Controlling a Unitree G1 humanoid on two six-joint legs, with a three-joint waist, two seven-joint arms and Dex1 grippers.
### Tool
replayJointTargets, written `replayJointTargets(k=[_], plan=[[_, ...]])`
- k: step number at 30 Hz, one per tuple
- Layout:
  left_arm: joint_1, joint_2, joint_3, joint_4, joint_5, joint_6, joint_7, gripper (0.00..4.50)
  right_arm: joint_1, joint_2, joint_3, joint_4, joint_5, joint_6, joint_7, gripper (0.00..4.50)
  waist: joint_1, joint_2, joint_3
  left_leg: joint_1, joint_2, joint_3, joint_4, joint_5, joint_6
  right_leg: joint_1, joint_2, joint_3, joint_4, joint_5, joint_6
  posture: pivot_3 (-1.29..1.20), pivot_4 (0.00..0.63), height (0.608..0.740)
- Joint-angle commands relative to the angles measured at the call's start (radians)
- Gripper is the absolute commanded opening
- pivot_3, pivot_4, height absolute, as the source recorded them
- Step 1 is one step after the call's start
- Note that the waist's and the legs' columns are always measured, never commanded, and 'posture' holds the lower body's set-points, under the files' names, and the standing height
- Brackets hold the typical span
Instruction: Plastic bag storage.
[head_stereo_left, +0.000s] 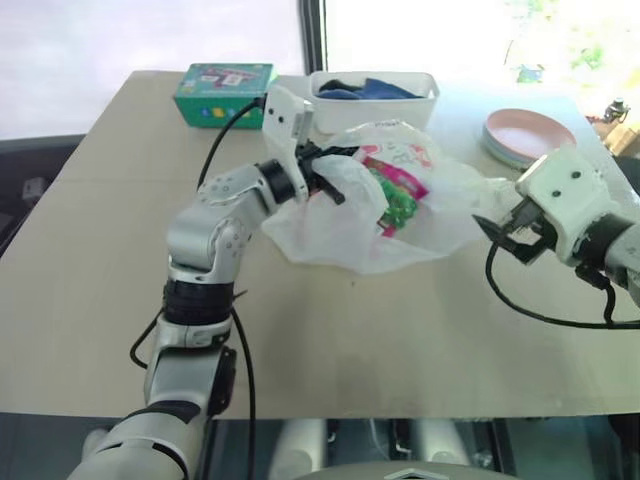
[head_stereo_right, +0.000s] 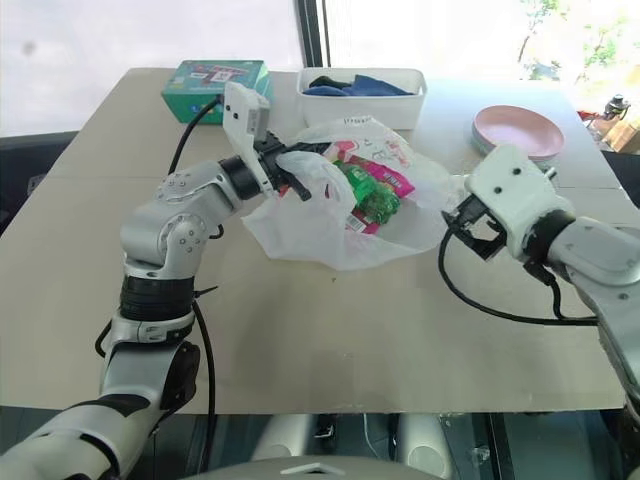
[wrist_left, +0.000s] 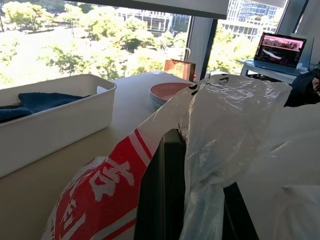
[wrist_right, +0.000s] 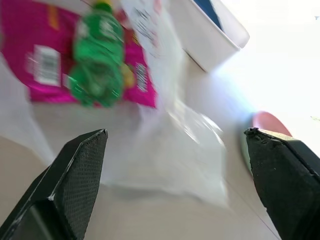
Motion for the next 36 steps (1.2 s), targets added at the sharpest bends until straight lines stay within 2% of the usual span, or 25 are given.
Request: replayJointTargets(k=[1, 3, 4, 6, 7, 10, 11, 12, 15, 16, 19, 22, 26, 28, 32, 36], plan=[[0.007, 0.012, -0.002, -0.061, 0.005, -0.019, 0.0, 0.0, 0.009, 0.05, -0.025, 0.054, -0.021, 0.023, -0.05, 4.46, 0.0, 0.0, 0.0, 0.0, 0.0, 0.0, 0.0, 0.0, 0.0, 0.0, 0.0, 0.0, 0.0, 0.0, 0.0, 0.0, 0.15, 0.74], [0.019, 0.014, 0.0, -0.084, 0.0, -0.014, 0.0, 0.0, -0.01, 0.102, -0.056, 0.082, -0.01, 0.036, -0.068, 3.52, 0.0, 0.0, 0.0, 0.0, 0.0, 0.0, 0.0, 0.0, 0.0, 0.0, 0.0, 0.0, 0.0, 0.0, 0.0, 0.0, 0.15, 0.74], [0.027, 0.019, -0.002, -0.096, 0.004, -0.016, -0.001, 0.0, -0.019, 0.114, -0.064, 0.09, -0.003, 0.039, -0.066, 3.2, 0.001, 0.0, 0.0, 0.0, 0.0, 0.0, 0.0, 0.0, 0.0, 0.0, 0.001, 0.0, 0.0, 0.0, 0.0, 0.0, 0.15, 0.74], [0.053, 0.023, 0.008, -0.121, 0.002, -0.062, -0.022, 0.0, -0.043, 0.136, -0.073, 0.103, 0.012, 0.039, -0.058, 2.09, 0.001, 0.0, 0.0, 0.0, 0.0, 0.0, 0.0, 0.0, 0.0, 0.0, 0.0, 0.0, 0.0, 0.0, 0.0, 0.0, 0.15, 0.74], [0.062, 0.038, 0.013, -0.132, -0.016, -0.045, -0.043, 0.0, -0.055, 0.15, -0.078, 0.108, 0.021, 0.04, -0.056, 1.71, 0.001, 0.0, 0.0, -0.001, 0.0, 0.0, 0.0, 0.0, 0.0, 0.0, 0.0, 0.0, 0.0, 0.0, 0.0, 0.0, 0.15, 0.74], [0.064, 0.07, 0.082, -0.146, -0.163, 0.091, -0.085, 0.0, -0.082, 0.173, -0.09, 0.114, 0.042, 0.048, -0.051, 0.2, 0.001, 0.0, 0.0, 0.0, 0.0, 0.0, 0.0, 0.0, 0.0, 0.0, 0.0, -0.001, 0.0, 0.0, 0.0, 0.0, 0.15, 0.74], [0.06, 0.078, 0.122, -0.152, -0.239, 0.148, -0.089, 0.0, -0.09, 0.177, -0.095, 0.115, 0.049, 0.05, -0.047, 0.06, 0.001, 0.0, 0.0, 0.0, 0.0, -0.001, 0.0, 0.0, 0.0, 0.0, 0.001, -0.001, 0.0, 0.0, 0.0, 0.0, 0.15, 0.74], [0.056, 0.084, 0.148, -0.158, -0.29, 0.188, -0.089, 0.0, -0.096, 0.178, -0.098, 0.116, 0.056, 0.051, -0.046, 0.06, 0.0, 0.0, 0.0, 0.0, 0.001, -0.001, 0.0, 0.0, 0.0, 0.0, 0.001, -0.001, 0.0, 0.0, 0.0, 0.0, 0.15, 0.74], [0.02, 0.101, 0.257, -0.176, -0.473, 0.321, -0.019, 0.81, -0.114, 0.182, -0.11, 0.118, 0.078, 0.061, -0.039, 0.0, 0.001, 0.0, 0.0, -0.001, 0.0, -0.001, 0.0, 0.0, 0.0, 0.0, 0.0, -0.001, 0.0, 0.0, 0.0, 0.0, 0.15, 0.74], [0.005, 0.111, 0.305, -0.167, -0.575, 0.386, 0.02, 1.04, -0.118, 0.182, -0.111, 0.117, 0.084, 0.063, -0.037, 0.0, 0.002, 0.0, 0.0, -0.001, 0.0, -0.001, 0.0, 0.0, 0.0, 0.0, 0.0, -0.001, 0.0, 0.0, 0.0, 0.0, 0.15, 0.74], [-0.01, 0.162, 0.394, -0.132, -0.823, 0.519, 0.098, 2.41, -0.124, 0.184, -0.107, 0.117, 0.096, 0.071, -0.041, 0.0, 0.0, 0.0, 0.0, -0.001, 0.0, -0.003, 0.001, 0.0, 0.0, 0.001, 0.0, 0.001, 0.0, 0.0, 0.0, 0.0, 0.15, 0.74], [0.0, 0.225, 0.409, -0.157, -0.897, 0.544, 0.127, 2.41, -0.125, 0.19, -0.094, 0.114, 0.105, 0.074, -0.046, 0.0, 0.0, 0.0, 0.0, -0.001, 0.0, -0.003, 0.0, 0.0, 0.0, 0.0, 0.0, 0.002, 0.0, 0.0, 0.0, 0.0, 0.15, 0.74], [0.048, 0.295, 0.366, -0.248, -0.837, 0.494, 0.084, 2.41, -0.136, 0.201, -0.083, 0.116, 0.117, 0.077, -0.054, 0.0, 0.0, 0.0, 0.0, 0.0, 0.0, -0.001, 0.0, 0.0, 0.0, 0.0, 0.0, 0.002, 0.0, 0.0, 0.0, 0.0, 0.15, 0.74], [0.025, 0.258, 0.347, -0.246, -0.751, 0.403, 0.154, 2.41, -0.141, 0.207, -0.078, 0.12, 0.123, 0.074, -0.056, 0.0, 0.004, 0.0, 0.0, 0.0, 0.0, -0.001, 0.0, 0.0, 0.0, 0.001, 0.0, 0.001, 0.0, 0.0, 0.0, 0.0, 0.15, 0.74], [0.041, 0.219, 0.204, -0.32, -0.52, 0.211, 0.12, 2.41, -0.152, 0.217, -0.079, 0.119, 0.147, 0.057, -0.04, 0.0, 0.004, 0.0, 0.0, 0.001, -0.001, -0.002, 0.001, 0.0, 0.0, 0.002, 0.001, -0.001, 0.0, 0.0, 0.0, 0.0, 0.15, 0.74], [0.026, 0.134, 0.165, -0.297, -0.42, 0.078, 0.142, 2.41, -0.163, 0.225, -0.073, 0.121, 0.155, 0.055, -0.047, 0.0, 0.003, 0.0, 0.0, 0.001, -0.001, 0.0, 0.0, 0.0, 0.0, 0.001, 0.001, 0.0, 0.0, 0.0, 0.0, 0.0, 0.15, 0.74]])
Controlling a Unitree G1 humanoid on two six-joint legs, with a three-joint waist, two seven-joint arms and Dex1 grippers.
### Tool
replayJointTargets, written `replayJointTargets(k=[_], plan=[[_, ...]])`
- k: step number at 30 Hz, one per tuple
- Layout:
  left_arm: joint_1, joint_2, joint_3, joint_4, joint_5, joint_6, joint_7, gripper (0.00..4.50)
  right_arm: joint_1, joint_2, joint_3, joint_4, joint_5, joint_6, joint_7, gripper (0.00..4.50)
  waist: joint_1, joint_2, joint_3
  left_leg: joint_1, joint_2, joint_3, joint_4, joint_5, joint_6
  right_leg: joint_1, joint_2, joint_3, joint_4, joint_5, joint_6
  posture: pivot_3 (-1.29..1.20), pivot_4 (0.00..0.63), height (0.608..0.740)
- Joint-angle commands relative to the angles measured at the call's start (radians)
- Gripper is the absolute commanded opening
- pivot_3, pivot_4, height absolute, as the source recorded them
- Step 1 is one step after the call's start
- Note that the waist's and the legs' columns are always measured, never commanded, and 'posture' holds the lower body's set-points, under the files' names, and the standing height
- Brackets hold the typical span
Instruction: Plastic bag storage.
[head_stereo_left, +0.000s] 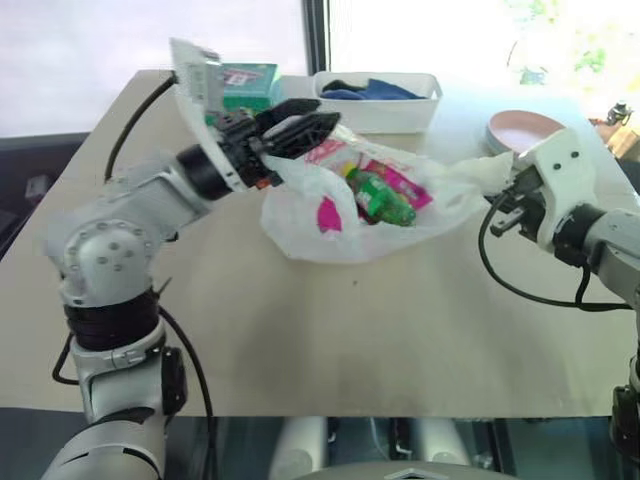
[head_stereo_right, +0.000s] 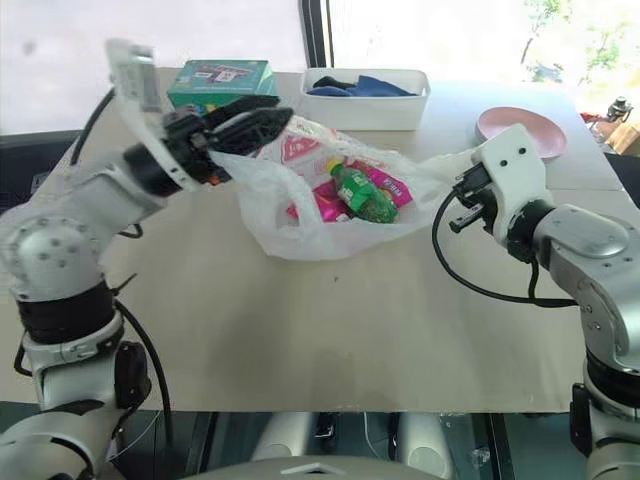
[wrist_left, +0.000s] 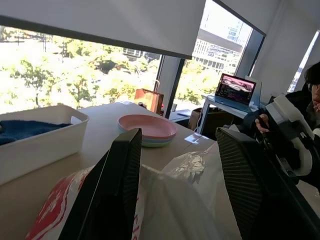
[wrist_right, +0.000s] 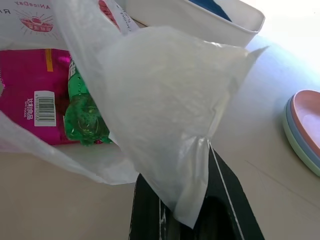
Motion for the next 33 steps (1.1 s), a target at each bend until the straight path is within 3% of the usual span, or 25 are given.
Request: replayJointTargets(k=[1, 3, 5, 10, 16, 20, 24, 29, 33], plan=[[-0.031, -0.031, -0.029, -0.008, 0.142, -0.172, 0.002, 2.41, -0.027, 0.0, -0.009, -0.016, 0.007, -0.013, -0.01, 0.0, 0.0, 0.0, 0.0, 0.0, 0.0, 0.0, 0.0, 0.0, 0.0, 0.0, 0.0, 0.0, 0.0, 0.0, 0.0, 0.0, 0.15, 0.74], [-0.047, -0.026, -0.059, 0.025, 0.259, -0.255, 0.013, 2.41, -0.031, 0.007, -0.004, -0.018, 0.011, -0.01, -0.016, 0.0, -0.002, 0.0, 0.0, 0.0, 0.001, 0.0, 0.0, 0.0, 0.0, -0.001, 0.0, 0.0, 0.0, 0.0, 0.0, 0.0, 0.15, 0.74], [-0.056, -0.029, -0.05, 0.053, 0.266, -0.262, 0.007, 2.41, -0.03, 0.013, -0.005, -0.022, 0.015, -0.009, -0.02, 0.0, -0.002, 0.0, 0.0, 0.0, 0.001, 0.001, -0.001, 0.0, 0.0, -0.001, 0.001, 0.0, 0.0, 0.0, 0.0, 0.0, 0.15, 0.74], [-0.057, -0.014, -0.062, 0.073, 0.311, -0.265, -0.014, 4.44, -0.025, 0.02, -0.004, -0.022, 0.018, -0.013, -0.032, 0.0, -0.001, 0.0, 0.0, 0.0, 0.0, 0.001, 0.0, 0.0, 0.0, -0.001, 0.0, 0.0, 0.0, 0.0, 0.0, 0.0, 0.15, 0.74], [-0.039, 0.016, -0.066, 0.099, 0.344, -0.256, -0.058, 4.44, -0.021, 0.027, 0.003, -0.018, 0.018, -0.022, -0.039, 0.0, -0.001, 0.0, 0.0, -0.001, 0.0, 0.0, 0.0, 0.0, 0.0, -0.001, 0.0, 0.0, 0.0, 0.0, 0.0, 0.0, 0.15, 0.74], [-0.058, -0.005, -0.037, 0.13, 0.349, -0.222, 0.004, 4.44, -0.021, 0.027, 0.004, -0.016, 0.019, -0.027, -0.039, 0.0, -0.001, 0.0, 0.0, 0.0, 0.0, 0.0, 0.0, 0.0, 0.0, -0.001, 0.0, 0.0, 0.0, 0.0, 0.0, 0.0, 0.15, 0.74], [-0.109, -0.04, 0.056, 0.18, 0.254, -0.095, 0.11, 4.44, -0.021, 0.026, 0.006, -0.013, 0.021, -0.032, -0.037, 0.0, -0.001, 0.0, 0.0, -0.001, 0.001, 0.0, 0.0, 0.0, 0.0, -0.001, 0.0, 0.0, 0.0, 0.0, 0.0, 0.0, 0.15, 0.74], [-0.129, 0.103, 0.108, 0.216, 0.108, 0.174, 0.04, 4.44, -0.018, 0.022, 0.01, -0.003, 0.019, -0.042, -0.036, 0.0, -0.009, 0.0, 0.0, -0.001, 0.001, 0.0, 0.0, 0.0, 0.0, -0.001, 0.0, 0.0, 0.0, 0.0, 0.0, 0.0, 0.15, 0.74], [-0.11, 0.241, 0.048, 0.218, 0.171, 0.134, -0.093, 4.44, -0.025, 0.025, 0.022, 0.021, 0.008, -0.066, -0.041, 0.0, -0.015, 0.0, 0.0, -0.001, 0.001, 0.001, -0.001, 0.0, 0.0, -0.003, 0.001, 0.0, 0.0, 0.0, 0.0, 0.0, 0.15, 0.74]])
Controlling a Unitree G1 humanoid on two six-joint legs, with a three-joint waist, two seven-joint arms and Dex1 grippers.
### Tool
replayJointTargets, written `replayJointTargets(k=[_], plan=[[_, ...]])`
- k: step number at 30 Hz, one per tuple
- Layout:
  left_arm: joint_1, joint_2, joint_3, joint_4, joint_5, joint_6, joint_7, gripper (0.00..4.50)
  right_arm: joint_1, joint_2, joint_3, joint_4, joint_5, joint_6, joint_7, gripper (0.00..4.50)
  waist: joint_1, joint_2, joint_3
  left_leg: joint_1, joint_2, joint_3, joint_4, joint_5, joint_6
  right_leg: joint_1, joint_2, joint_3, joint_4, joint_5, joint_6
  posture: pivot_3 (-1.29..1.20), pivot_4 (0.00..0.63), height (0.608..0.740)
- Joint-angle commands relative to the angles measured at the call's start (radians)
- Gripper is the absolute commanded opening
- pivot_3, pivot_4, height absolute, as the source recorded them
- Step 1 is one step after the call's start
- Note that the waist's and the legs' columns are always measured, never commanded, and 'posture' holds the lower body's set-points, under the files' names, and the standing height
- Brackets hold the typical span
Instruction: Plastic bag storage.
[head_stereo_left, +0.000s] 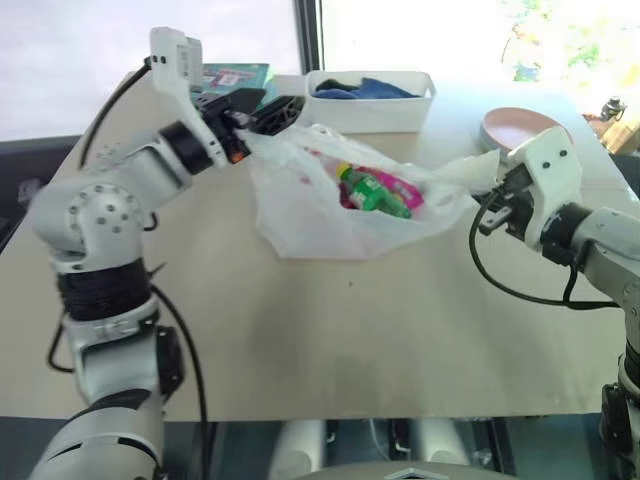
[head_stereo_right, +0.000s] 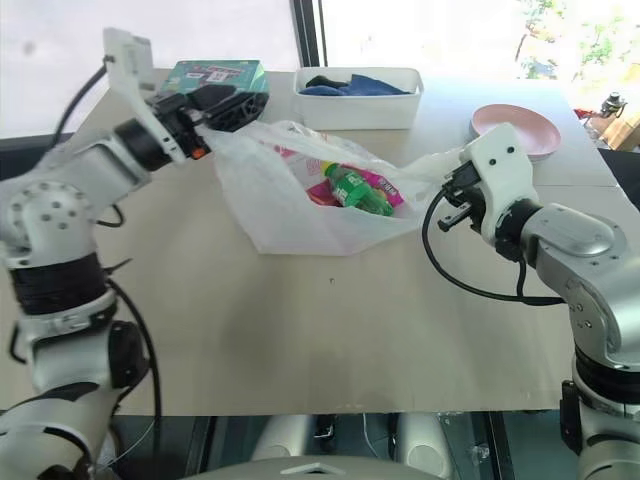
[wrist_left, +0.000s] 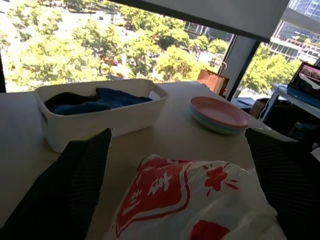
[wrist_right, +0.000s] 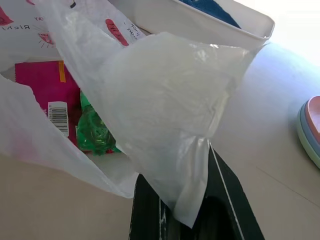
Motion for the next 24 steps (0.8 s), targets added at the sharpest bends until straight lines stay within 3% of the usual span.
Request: replayJointTargets(k=[1, 3, 7, 11, 15, 19, 22, 24], plan=[[0.011, 0.098, -0.049, -0.022, 0.069, -0.081, -0.13, 4.44, -0.019, -0.004, 0.004, 0.01, -0.015, -0.045, -0.011, 0.0, -0.001, 0.0, 0.0, 0.0, 0.0, 0.0, 0.0, 0.0, 0.0, 0.0, 0.0, 0.0, 0.0, 0.0, 0.0, 0.0, 0.15, 0.74], [0.027, 0.121, -0.079, -0.012, 0.127, -0.142, -0.157, 4.44, -0.023, -0.002, 0.012, 0.027, -0.025, -0.061, -0.017, 0.0, 0.001, 0.0, 0.0, 0.0, 0.0, 0.0, 0.0, 0.0, 0.0, 0.0, 0.0, 0.0, 0.0, 0.0, 0.0, 0.0, 0.15, 0.74], [0.018, 0.074, -0.062, -0.025, 0.147, -0.204, -0.136, 4.44, -0.025, -0.006, 0.018, 0.044, -0.031, -0.08, -0.018, 0.0, 0.01, 0.0, 0.0, 0.0, 0.0, 0.0, 0.0, 0.0, 0.0, 0.0, 0.0, 0.0, 0.0, 0.0, 0.0, 0.0, 0.15, 0.74], [0.017, 0.055, -0.013, -0.017, 0.077, -0.135, -0.137, 4.44, -0.029, -0.007, 0.023, 0.052, -0.031, -0.09, -0.018, 0.0, 0.01, 0.0, 0.0, 0.0, 0.0, 0.0, 0.0, 0.0, 0.0, 0.0, 0.0, 0.0, 0.0, 0.0, 0.0, 0.0, 0.15, 0.74], [-0.037, 0.049, 0.201, 0.113, -0.228, 0.114, -0.102, 4.44, -0.032, -0.01, 0.025, 0.06, -0.037, -0.098, -0.02, 0.0, 0.007, 0.0, 0.0, 0.0, 0.0, 0.0, 0.0, 0.0, 0.0, 0.0, 0.0, 0.0, 0.0, 0.0, 0.0, 0.0, 0.15, 0.74], [0.039, 0.174, 0.244, 0.074, -0.662, 0.438, -0.182, 4.44, -0.035, -0.016, 0.03, 0.065, -0.04, -0.105, -0.015, 0.0, -0.012, -0.001, 0.001, -0.001, 0.001, 0.0, 0.0, 0.0, 0.0, 0.0, 0.0, 0.0, 0.0, 0.0, 0.0, 0.0, 0.15, 0.74], [0.255, 0.319, 0.21, -0.018, -0.981, 0.479, -0.165, 4.44, -0.039, -0.016, 0.033, 0.064, -0.037, -0.1, -0.013, 0.0, -0.017, -0.001, 0.001, 0.0, 0.0, 0.0, 0.0, 0.0, 0.0, 0.0, -0.003, 0.002, -0.001, 0.0, 0.0, 0.0, 0.15, 0.74], [0.413, 0.38, 0.222, -0.123, -1.08, 0.464, -0.161, 4.44, -0.041, -0.016, 0.034, 0.062, -0.034, -0.093, -0.012, 0.0, -0.02, 0.0, 0.001, 0.001, 0.001, 0.0, -0.001, 0.0, 0.0, 0.0, -0.007, 0.006, 0.0, 0.0, 0.0, 0.0, 0.15, 0.74]])
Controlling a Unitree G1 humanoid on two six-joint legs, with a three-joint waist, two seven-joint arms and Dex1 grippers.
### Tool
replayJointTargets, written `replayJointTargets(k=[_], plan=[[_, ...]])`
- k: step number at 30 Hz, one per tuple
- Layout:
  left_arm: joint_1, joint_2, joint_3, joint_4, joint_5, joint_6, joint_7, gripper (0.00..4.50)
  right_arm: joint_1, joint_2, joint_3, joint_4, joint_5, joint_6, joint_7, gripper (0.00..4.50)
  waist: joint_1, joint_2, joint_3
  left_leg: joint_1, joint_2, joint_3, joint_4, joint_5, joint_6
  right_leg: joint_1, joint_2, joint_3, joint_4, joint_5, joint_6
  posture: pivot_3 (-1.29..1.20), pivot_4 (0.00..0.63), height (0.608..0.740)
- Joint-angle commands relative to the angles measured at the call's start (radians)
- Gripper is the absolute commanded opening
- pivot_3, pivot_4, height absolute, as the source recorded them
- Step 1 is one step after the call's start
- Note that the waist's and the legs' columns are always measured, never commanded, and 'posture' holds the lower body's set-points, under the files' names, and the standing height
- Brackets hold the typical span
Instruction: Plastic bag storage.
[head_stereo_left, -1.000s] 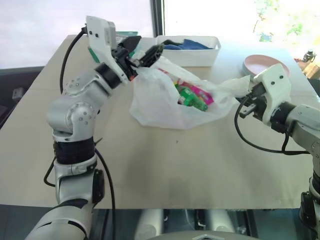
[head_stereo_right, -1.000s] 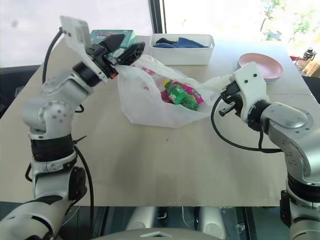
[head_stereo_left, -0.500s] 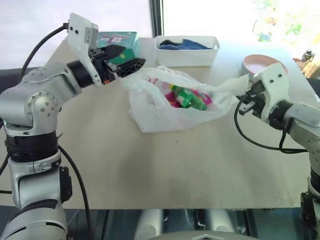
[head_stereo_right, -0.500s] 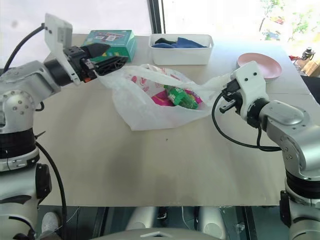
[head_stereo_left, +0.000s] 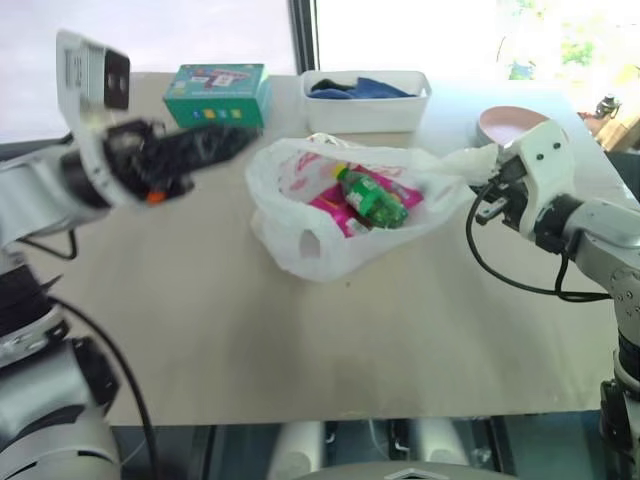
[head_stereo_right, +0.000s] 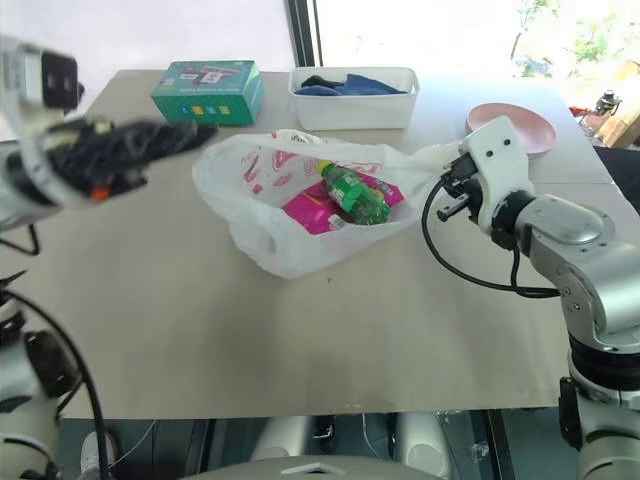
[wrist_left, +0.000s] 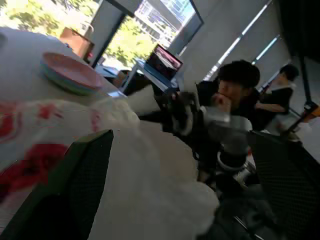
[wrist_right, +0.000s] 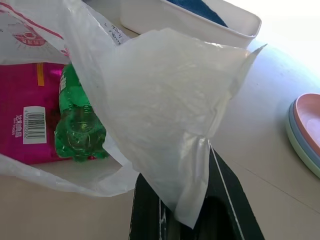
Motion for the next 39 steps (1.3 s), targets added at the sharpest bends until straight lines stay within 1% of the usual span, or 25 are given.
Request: replayJointTargets(k=[1, 3, 6, 8, 10, 11, 13, 16, 18, 23, 28, 31, 34, 37, 39], plan=[[0.199, 0.096, 0.022, -0.17, -0.224, -0.018, 0.005, 4.44, -0.014, -0.009, -0.018, -0.031, 0.003, -0.005, -0.002, 0.0, 0.001, 0.001, 0.0, 0.0, 0.0, 0.0, 0.0, 0.0, 0.0, 0.0, 0.0, 0.0, 0.0, 0.0, 0.0, 0.0, 0.15, 0.74], [0.322, 0.108, 0.039, -0.253, -0.239, -0.037, 0.007, 4.44, -0.016, -0.008, -0.017, -0.032, 0.009, 0.004, -0.001, 0.0, 0.007, 0.001, 0.0, 0.0, 0.0, -0.002, 0.0, 0.001, -0.001, 0.0, 0.0, -0.002, 0.001, 0.0, 0.0, 0.0, 0.15, 0.74], [0.431, 0.053, 0.032, -0.399, -0.129, -0.103, 0.032, 4.44, -0.015, -0.008, -0.013, -0.034, 0.015, 0.012, -0.001, 0.0, 0.009, 0.001, 0.0, 0.001, -0.001, -0.002, 0.001, 0.0, -0.001, 0.002, -0.001, -0.002, 0.001, 0.0, 0.0, 0.0, 0.15, 0.74], [0.437, 0.001, -0.013, -0.48, 0.021, -0.186, 0.055, 4.44, -0.017, -0.006, -0.013, -0.036, 0.018, 0.018, -0.005, 0.0, 0.011, 0.001, 0.0, 0.001, -0.001, -0.001, 0.001, 0.0, -0.001, 0.002, -0.001, -0.002, 0.001, 0.0, 0.0, 0.0, 0.15, 0.74], [0.386, -0.062, -0.086, -0.49, 0.12, -0.272, 0.116, 4.44, -0.016, -0.006, -0.014, -0.044, 0.023, 0.031, -0.008, 0.0, 0.014, 0.002, -0.001, 0.001, -0.002, -0.001, 0.001, 0.001, -0.001, 0.003, 0.001, -0.002, 0.001, 0.0, -0.001, 0.0, 0.15, 0.74], [0.358, -0.083, -0.115, -0.49, 0.147, -0.299, 0.129, 4.44, -0.014, -0.007, -0.014, -0.05, 0.025, 0.038, -0.009, 0.0, 0.016, 0.002, -0.001, 0.002, -0.002, -0.001, 0.001, 0.001, -0.002, 0.003, 0.004, -0.001, 0.001, 0.001, -0.001, 0.0, 0.15, 0.74], [0.306, -0.116, -0.148, -0.477, 0.158, -0.339, 0.16, 4.44, -0.012, -0.009, -0.017, -0.06, 0.029, 0.05, -0.009, 0.0, 0.018, 0.001, -0.001, 0.001, -0.001, -0.001, 0.001, 0.001, -0.002, 0.002, 0.006, -0.001, 0.002, 0.001, -0.001, 0.0, 0.15, 0.74], [0.266, -0.121, -0.16, -0.492, 0.168, -0.377, 0.108, 4.44, -0.011, -0.015, -0.021, -0.071, 0.033, 0.066, -0.008, 0.0, 0.017, 0.001, -0.001, 0.001, -0.001, 0.0, 0.001, 0.001, -0.002, 0.001, 0.006, 0.0, 0.002, 0.001, -0.001, 0.0, 0.15, 0.74], [0.257, -0.115, -0.169, -0.51, 0.234, -0.412, 0.077, 4.44, -0.011, -0.016, -0.023, -0.074, 0.034, 0.073, -0.008, 0.0, 0.015, 0.002, -0.001, 0.001, -0.001, 0.0, 0.001, 0.001, -0.002, 0.001, 0.006, 0.001, 0.002, 0.001, -0.001, 0.0, 0.15, 0.74], [0.169, -0.084, -0.18, -0.475, 0.22, -0.428, 0.031, 4.44, -0.014, -0.016, -0.02, -0.075, 0.033, 0.081, -0.007, 0.0, 0.016, 0.001, -0.001, 0.0, 0.0, 0.0, 0.0, 0.001, -0.002, 0.0, 0.007, 0.0, 0.001, 0.001, -0.001, 0.0, 0.15, 0.74], [0.088, -0.037, -0.181, -0.423, 0.103, -0.402, 0.04, 4.44, -0.018, -0.014, -0.011, -0.064, 0.03, 0.073, -0.004, 0.0, 0.017, 0.001, -0.001, 0.0, -0.001, 0.0, 0.001, 0.001, -0.001, 0.0, 0.006, 0.0, 0.001, 0.001, -0.001, 0.0, 0.15, 0.74], [0.034, -0.022, -0.23, -0.419, 0.183, -0.403, 0.074, 4.44, -0.02, -0.012, -0.007, -0.056, 0.028, 0.066, -0.002, 0.0, 0.018, 0.001, -0.001, 0.0, 0.0, 0.0, 0.001, 0.001, -0.001, 0.0, 0.007, 0.0, 0.001, 0.001, -0.001, 0.0, 0.15, 0.74], [0.003, -0.009, -0.327, -0.45, 0.324, -0.394, 0.098, 4.44, -0.024, -0.009, -0.002, -0.048, 0.026, 0.06, -0.002, 0.0, 0.02, 0.001, -0.001, 0.0, -0.001, 0.0, 0.001, 0.001, -0.001, 0.0, 0.007, 0.0, 0.001, 0.001, -0.001, 0.0, 0.15, 0.74], [-0.004, -0.042, -0.409, -0.457, 0.44, -0.409, 0.123, 4.44, -0.032, -0.004, 0.001, -0.043, 0.026, 0.056, -0.005, 0.0, 0.022, 0.001, -0.001, 0.0, -0.001, 0.001, 0.0, 0.001, -0.001, 0.0, 0.007, 0.0, 0.001, 0.001, -0.001, 0.0, 0.15, 0.74], [-0.011, -0.066, -0.482, -0.463, 0.543, -0.428, 0.122, 4.44, -0.037, -0.002, 0.001, -0.042, 0.026, 0.055, -0.006, 0.0, 0.024, 0.001, 0.0, 0.0, 0.0, 0.0, 0.0, 0.001, -0.001, 0.0, 0.008, 0.0, 0.001, 0.001, -0.001, 0.0, 0.15, 0.74]])
